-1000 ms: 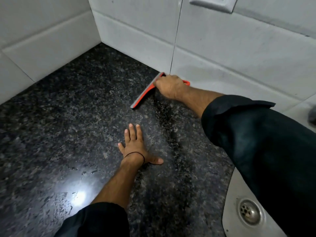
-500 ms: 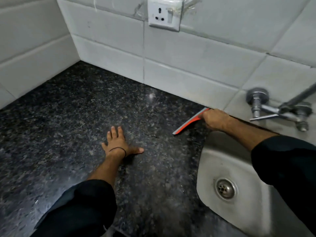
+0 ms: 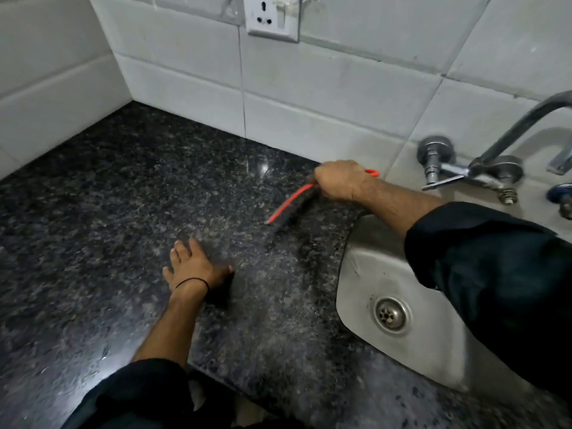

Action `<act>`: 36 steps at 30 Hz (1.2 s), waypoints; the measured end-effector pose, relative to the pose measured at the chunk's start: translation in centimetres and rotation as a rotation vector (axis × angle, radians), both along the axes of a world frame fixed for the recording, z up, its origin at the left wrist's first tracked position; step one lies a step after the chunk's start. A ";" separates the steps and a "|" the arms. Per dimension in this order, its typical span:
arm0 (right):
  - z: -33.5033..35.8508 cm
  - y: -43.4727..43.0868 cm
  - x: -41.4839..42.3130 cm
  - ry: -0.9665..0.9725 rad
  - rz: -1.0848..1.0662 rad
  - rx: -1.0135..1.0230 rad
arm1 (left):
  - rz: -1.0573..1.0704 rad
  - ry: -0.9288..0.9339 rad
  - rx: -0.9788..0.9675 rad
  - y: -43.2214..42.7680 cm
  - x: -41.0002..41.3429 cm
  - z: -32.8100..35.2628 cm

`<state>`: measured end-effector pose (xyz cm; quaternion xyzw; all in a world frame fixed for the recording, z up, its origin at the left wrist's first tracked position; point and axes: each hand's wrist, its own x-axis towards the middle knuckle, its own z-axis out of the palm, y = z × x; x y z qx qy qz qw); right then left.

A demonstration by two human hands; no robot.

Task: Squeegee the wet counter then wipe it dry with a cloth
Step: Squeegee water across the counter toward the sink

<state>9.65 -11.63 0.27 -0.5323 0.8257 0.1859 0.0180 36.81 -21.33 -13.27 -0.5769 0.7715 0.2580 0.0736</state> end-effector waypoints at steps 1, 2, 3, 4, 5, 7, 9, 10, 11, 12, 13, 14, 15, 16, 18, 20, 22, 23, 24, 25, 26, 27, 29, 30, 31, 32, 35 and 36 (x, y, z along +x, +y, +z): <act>-0.5 -1.5 0.9 -0.025 0.045 -0.029 | 0.038 -0.031 0.009 0.6 0.7 0.0; -1.1 -3.0 1.9 -0.041 0.089 -0.051 | 0.071 -0.053 0.023 1.1 1.0 -0.1; -1.8 -4.6 3.0 -0.054 0.127 -0.064 | 0.108 -0.067 0.045 1.7 1.4 -0.2; -2.4 -6.2 4.2 -0.065 0.148 -0.071 | 0.142 -0.069 0.070 2.2 1.7 -0.4; -3.1 -7.8 5.5 -0.072 0.156 -0.072 | 0.167 -0.063 0.091 2.6 2.0 -0.7; -4.6 -10.7 7.9 -0.068 0.163 -0.066 | 0.177 -0.046 0.096 3.5 2.3 -1.3; -5.6 -13.6 9.8 -0.083 0.194 -0.077 | 0.172 -0.050 0.086 3.5 2.3 -1.3; -5.8 -15.0 10.6 -0.102 0.219 -0.087 | 0.172 -0.065 0.087 3.2 2.0 -1.0; -6.0 -16.2 11.2 -0.119 0.244 -0.093 | 0.175 -0.083 0.089 2.9 1.8 -0.7; -6.2 -17.2 11.5 -0.129 0.264 -0.088 | 0.176 -0.096 0.092 2.6 1.6 -0.5; -6.3 -18.1 12.0 -0.133 0.284 -0.067 | 0.182 -0.103 0.100 2.3 1.4 -0.4; -6.6 -18.8 12.3 -0.132 0.305 -0.040 | 0.189 -0.104 0.111 2.1 1.3 -0.3; -6.8 -19.3 12.5 -0.125 0.326 -0.014 | 0.196 -0.105 0.121 2.0 1.3 -0.3; -7.0 -19.6 12.7 -0.116 0.347 0.004 | 0.201 -0.109 0.124 2.0 1.3 -0.3; -6.7 -19.8 12.9 -0.105 0.386 -0.009 | 0.211 -0.118 0.116 1.7 1.3 -0.4; -6.2 -18.8 12.4 -0.099 0.425 -0.047 | 0.217 -0.107 0.110 1.6 1.4 -0.4; -6.0 -16.6 11.1 -0.109 0.451 -0.070 | 0.219 -0.090 0.107 1.6 1.6 -0.5; -5.9 -15.0 10.4 -0.127 0.441 -0.061 | 0.218 -0.085 0.106 1.7 1.7 -0.5; -5.8 -13.2 9.5 -0.155 0.415 -0.053 | 0.216 -0.079 0.105 1.7 1.8 -0.5; -5.7 -11.2 8.7 -0.186 0.376 -0.043 | 0.214 -0.072 0.104 1.7 1.9 -0.4; -5.5 -9.3 7.8 -0.212 0.328 -0.035 | 0.211 -0.063 0.102 1.7 1.9 -0.4; -5.2 -7.4 6.9 -0.228 0.283 -0.023 | 0.208 -0.057 0.103 1.7 2.0 -0.4; -4.8 -3.4 5.1 -0.222 0.215 0.006 | 0.207 -0.051 0.113 1.7 2.1 -0.2; -4.9 -1.5 4.0 -0.207 0.188 0.025 | 0.210 -0.052 0.122 1.8 2.2 -0.2; -4.9 0.5 2.9 -0.183 0.166 0.047 | 0.217 -0.056 0.130 1.9 2.3 -0.1; -4.8 2.5 1.7 -0.152 0.144 0.079 | 0.225 -0.063 0.136 1.9 2.3 -0.1; -3.9 9.0 -0.8 -0.103 0.095 0.174 | 0.188 -0.063 0.095 2.6 2.1 0.2; -3.3 10.9 -1.1 -0.089 0.095 0.201 | 0.154 -0.046 0.051 3.0 1.8 0.2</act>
